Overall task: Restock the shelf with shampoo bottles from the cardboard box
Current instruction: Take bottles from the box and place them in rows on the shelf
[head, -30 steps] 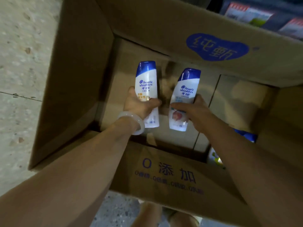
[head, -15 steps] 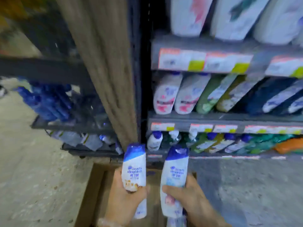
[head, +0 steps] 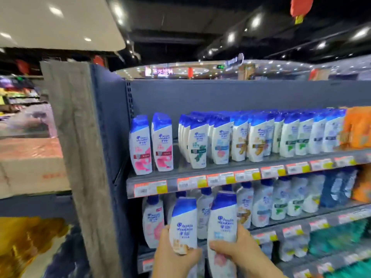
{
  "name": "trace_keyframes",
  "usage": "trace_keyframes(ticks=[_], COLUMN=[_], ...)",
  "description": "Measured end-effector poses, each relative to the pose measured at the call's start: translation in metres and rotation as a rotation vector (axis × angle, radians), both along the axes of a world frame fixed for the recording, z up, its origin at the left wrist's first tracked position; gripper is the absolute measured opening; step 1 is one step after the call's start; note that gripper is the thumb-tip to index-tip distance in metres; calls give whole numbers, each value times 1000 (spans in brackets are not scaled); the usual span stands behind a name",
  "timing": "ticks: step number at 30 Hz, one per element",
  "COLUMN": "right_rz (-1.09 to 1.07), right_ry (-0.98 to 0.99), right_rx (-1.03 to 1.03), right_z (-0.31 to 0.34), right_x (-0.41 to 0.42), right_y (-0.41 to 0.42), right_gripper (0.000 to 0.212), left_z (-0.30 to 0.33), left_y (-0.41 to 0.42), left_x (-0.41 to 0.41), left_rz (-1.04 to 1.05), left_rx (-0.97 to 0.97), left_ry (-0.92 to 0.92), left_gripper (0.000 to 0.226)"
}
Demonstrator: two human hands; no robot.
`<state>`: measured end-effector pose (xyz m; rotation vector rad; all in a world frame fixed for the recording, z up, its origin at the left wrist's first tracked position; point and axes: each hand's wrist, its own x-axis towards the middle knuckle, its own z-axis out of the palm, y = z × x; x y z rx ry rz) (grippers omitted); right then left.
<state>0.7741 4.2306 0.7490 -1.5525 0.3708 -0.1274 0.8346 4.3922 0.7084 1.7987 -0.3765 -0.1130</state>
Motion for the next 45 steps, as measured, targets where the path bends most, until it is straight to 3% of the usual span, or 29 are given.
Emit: trace_keyframes(ticks=[1, 3, 10, 21, 36, 45], right_rz=[-37, -20, 60, 153, 112, 61], right_ry=[-67, -131, -228, -160, -162, -199], right_rx=[27, 24, -7, -13, -27, 9], right_z=[8, 29, 65, 62, 70, 77], right_x=[-1, -3, -8, -8, 26, 52], right_y=[-8, -25, -113, -262, -316, -333], right_gripper=[75, 65, 51, 69, 52, 48], left_z=[35, 59, 90, 92, 161, 151], left_y=[-7, -22, -108, -252, -287, -306], left_x=[5, -5, -20, -30, 58, 100], left_rz=[19, 7, 80, 235, 412, 416], left_rx=[-88, -142, -181, -122, -119, -125], left_ry=[-103, -71, -129, -85, -437, -391], left_gripper=[53, 48, 54, 51, 59, 61])
